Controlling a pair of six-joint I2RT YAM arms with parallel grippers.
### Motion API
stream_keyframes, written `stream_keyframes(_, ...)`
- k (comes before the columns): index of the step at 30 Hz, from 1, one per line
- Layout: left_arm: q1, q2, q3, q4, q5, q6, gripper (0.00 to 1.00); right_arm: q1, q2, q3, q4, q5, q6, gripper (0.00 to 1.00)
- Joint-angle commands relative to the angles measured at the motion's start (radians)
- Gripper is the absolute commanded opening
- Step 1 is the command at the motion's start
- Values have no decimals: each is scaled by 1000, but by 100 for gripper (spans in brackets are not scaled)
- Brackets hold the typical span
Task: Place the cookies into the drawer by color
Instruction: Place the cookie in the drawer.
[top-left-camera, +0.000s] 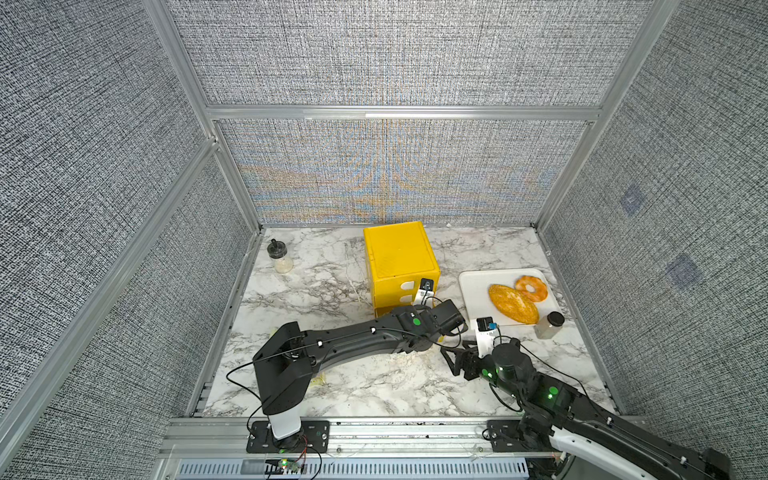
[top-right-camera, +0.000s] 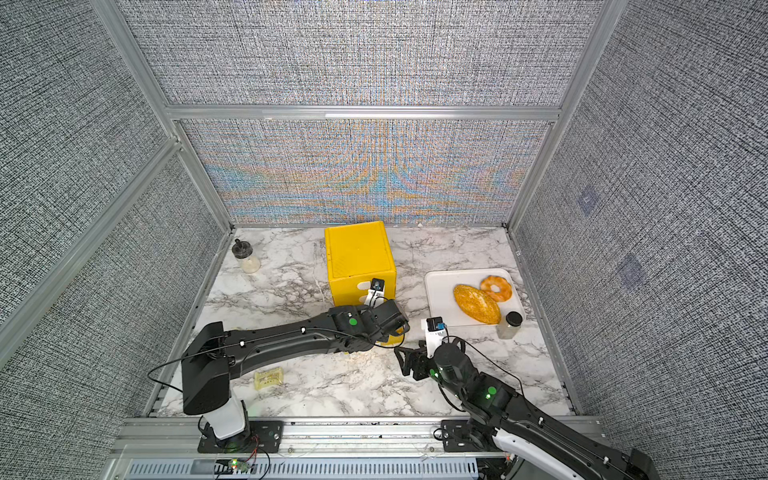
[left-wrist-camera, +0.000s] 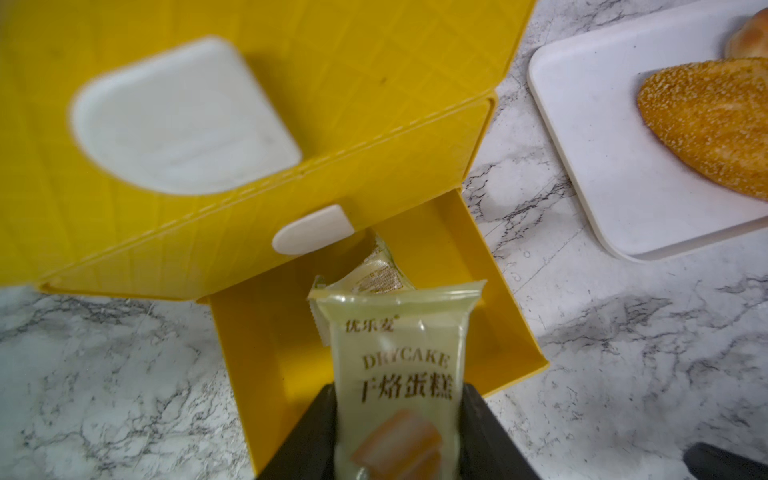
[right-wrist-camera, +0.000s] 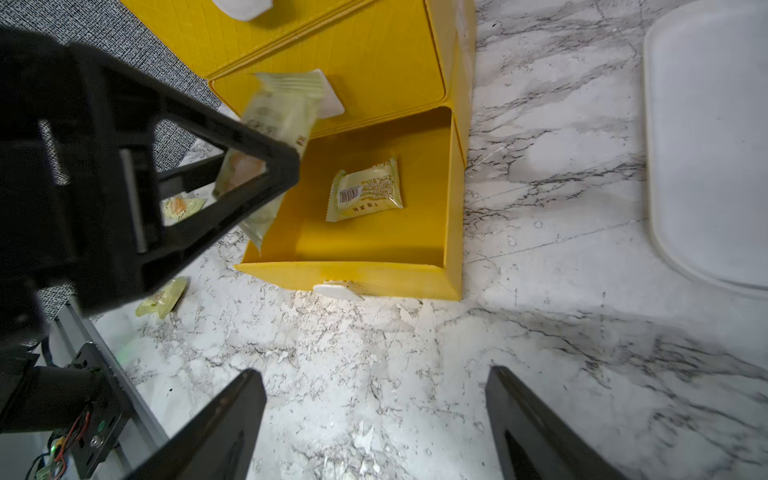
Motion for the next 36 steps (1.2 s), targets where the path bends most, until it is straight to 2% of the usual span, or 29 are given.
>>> stream_keyframes(1,4,15,25,-18,-56,30,73,0,-6,-1,-10,-20,-1,89)
stream_keyframes(4,7,-32,-23,-22,-61,1,93,0,-5,-8,-4,-55,-3,91)
stream_keyframes(6,9,-86,-74,-23,-66,-26,99,0,-2,-19,14,-77,-3,92)
stream_keyframes(13,19,-353,-309,-62,-75,-133,99,27,64,-25,107,-155,-30,93)
stream_keyframes(18,57,-564,-483,-122,-60,-212,99,117,154,10,162,-116,-54,99)
stream_keyframes(23,110,-818,-622,-173,-23,-233,99,261,328,99,213,-30,-107,99)
stream_keyframes(29,160,-1065,-658,-244,13,-212,99,384,602,272,268,18,-199,99)
stream_keyframes(36,172,-1137,-604,-311,-4,-196,99,442,966,555,289,-31,-311,99)
